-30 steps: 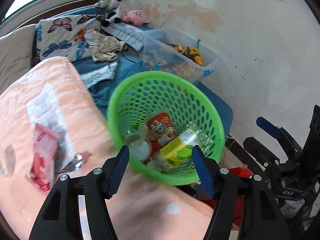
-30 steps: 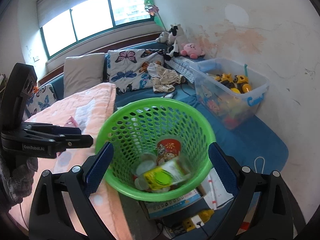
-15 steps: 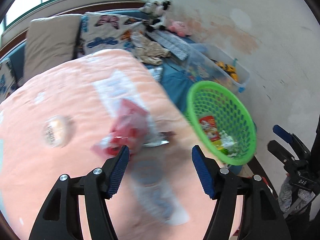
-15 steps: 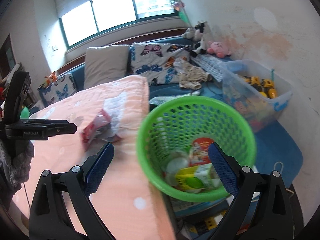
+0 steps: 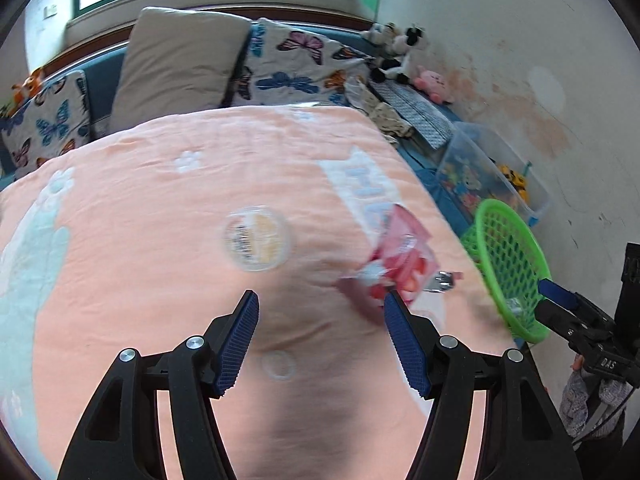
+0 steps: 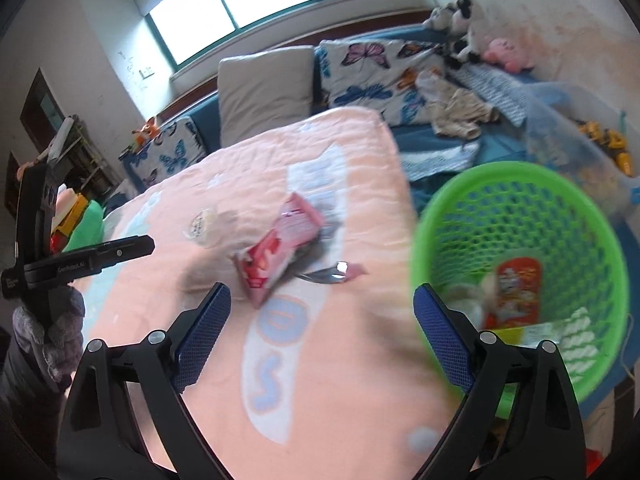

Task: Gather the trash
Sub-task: 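Grasp the pink snack wrapper with the right gripper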

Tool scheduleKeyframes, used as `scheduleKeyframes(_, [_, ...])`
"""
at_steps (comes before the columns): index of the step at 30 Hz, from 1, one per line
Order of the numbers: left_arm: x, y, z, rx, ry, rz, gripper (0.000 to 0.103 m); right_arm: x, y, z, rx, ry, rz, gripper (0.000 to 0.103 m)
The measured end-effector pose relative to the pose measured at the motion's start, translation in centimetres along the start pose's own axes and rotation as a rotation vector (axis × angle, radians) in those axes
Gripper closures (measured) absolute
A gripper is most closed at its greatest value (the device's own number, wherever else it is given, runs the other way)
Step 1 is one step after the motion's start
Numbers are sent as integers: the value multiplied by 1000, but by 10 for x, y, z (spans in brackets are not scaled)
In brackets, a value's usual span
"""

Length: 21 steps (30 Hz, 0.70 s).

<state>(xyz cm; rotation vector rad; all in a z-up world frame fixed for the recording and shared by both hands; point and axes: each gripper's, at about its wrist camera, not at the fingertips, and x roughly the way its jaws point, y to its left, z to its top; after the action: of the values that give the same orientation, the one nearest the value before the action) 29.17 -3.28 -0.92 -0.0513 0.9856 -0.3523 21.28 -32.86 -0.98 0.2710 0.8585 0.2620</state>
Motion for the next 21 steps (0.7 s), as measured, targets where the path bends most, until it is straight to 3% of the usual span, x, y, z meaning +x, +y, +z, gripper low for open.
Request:
scheduleKeyframes(9, [0, 50, -1, -77, -4, 14, 40, 60, 25, 28, 37, 62, 21, 16])
scheduleKeyframes(19, [9, 81, 3, -109, -1, 19, 40, 134, 40, 46, 26, 127, -80, 25])
scheduleKeyframes(21, [14, 85, 3, -115, 6, 19, 35, 144, 41, 47, 18, 137, -101, 31])
